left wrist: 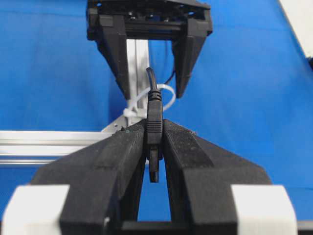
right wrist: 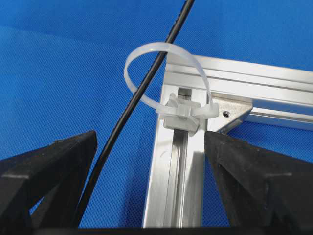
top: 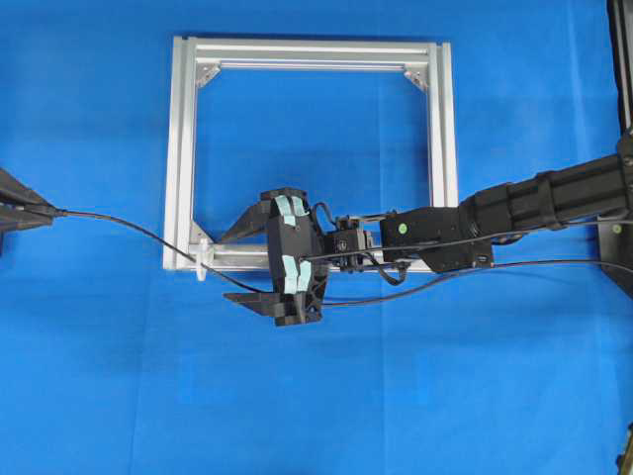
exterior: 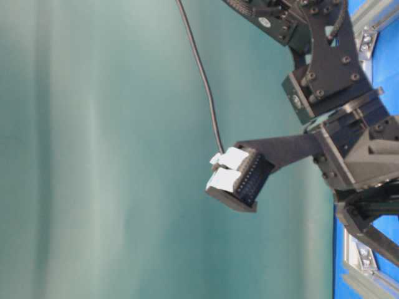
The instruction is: Insert the wire through the string loop located on the left side.
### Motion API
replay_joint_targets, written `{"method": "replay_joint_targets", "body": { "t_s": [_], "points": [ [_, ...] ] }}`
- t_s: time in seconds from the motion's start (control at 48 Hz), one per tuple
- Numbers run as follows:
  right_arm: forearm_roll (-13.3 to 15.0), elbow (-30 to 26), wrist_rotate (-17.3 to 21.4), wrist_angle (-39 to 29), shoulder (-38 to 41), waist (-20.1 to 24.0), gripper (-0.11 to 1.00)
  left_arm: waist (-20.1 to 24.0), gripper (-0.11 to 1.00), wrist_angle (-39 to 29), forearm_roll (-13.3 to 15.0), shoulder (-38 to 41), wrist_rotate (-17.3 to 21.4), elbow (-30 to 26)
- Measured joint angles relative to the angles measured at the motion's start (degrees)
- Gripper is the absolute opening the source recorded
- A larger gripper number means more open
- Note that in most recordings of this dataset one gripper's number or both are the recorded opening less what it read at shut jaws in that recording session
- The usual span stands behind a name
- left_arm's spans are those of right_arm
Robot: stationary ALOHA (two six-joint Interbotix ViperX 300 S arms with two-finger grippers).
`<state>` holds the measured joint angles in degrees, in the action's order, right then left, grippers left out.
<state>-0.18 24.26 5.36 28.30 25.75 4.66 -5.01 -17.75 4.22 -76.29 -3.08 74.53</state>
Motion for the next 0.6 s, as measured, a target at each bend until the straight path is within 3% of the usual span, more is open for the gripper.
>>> {"method": "replay_joint_targets", "body": {
  "t_s": [0.271, 0.313, 0.521, 0.563, 0.604],
  "points": [
    [0.0, 0.0, 0.0, 0.0, 0.0, 0.0, 0.96, 0.0, 0.08, 0.0, 0.0, 0.0, 0.0, 0.0],
    [0.0, 0.0, 0.0, 0.0, 0.0, 0.0, 0.96, 0.0, 0.13, -0.09, 0.0, 0.0, 0.0, 0.0],
    [0.0, 0.0, 0.0, 0.0, 0.0, 0.0, 0.96, 0.0, 0.74, 0.0, 0.0, 0.0, -0.26, 0.0],
    [0.0, 0.0, 0.0, 0.0, 0.0, 0.0, 0.96, -0.09, 0.84, 0.0, 0.0, 0.0, -0.26, 0.0],
    [0.0, 0.0, 0.0, 0.0, -0.09, 0.0, 0.96, 0.0, 0.88, 0.0, 0.0, 0.0, -0.26, 0.0]
  ]
}}
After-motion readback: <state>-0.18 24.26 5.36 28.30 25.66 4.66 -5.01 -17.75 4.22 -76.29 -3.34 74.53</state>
